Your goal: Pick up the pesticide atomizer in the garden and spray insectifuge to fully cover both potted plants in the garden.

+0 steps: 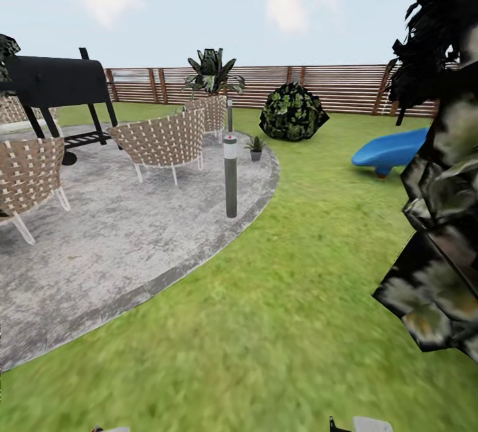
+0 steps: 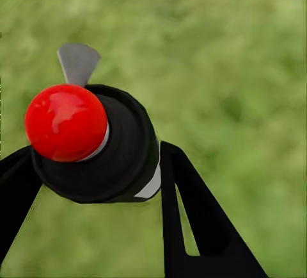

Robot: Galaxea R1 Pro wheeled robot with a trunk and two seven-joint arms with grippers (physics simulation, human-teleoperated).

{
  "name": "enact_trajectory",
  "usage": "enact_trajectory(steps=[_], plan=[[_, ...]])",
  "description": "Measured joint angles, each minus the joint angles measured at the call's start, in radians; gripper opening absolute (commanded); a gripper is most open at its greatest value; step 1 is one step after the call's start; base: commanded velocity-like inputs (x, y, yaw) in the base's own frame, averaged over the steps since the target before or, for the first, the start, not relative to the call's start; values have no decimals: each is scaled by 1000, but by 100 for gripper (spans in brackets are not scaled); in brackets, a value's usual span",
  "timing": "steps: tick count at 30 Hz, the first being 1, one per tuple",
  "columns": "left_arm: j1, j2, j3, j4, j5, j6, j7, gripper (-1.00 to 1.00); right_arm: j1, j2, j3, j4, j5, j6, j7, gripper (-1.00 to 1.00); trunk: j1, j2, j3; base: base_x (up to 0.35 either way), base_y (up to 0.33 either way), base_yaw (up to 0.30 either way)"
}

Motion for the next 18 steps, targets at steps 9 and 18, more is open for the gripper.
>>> enact_trajectory(steps=[9,18], plan=[[0,0,-1,0,0,0,0,-100,0,0,0,-1,0,0,0,100,0,0,0,340,0,24],[0,0,-1,0,0,0,0,-100,0,0,0,-1,0,0,0,100,0,0,-5,340,0,93]])
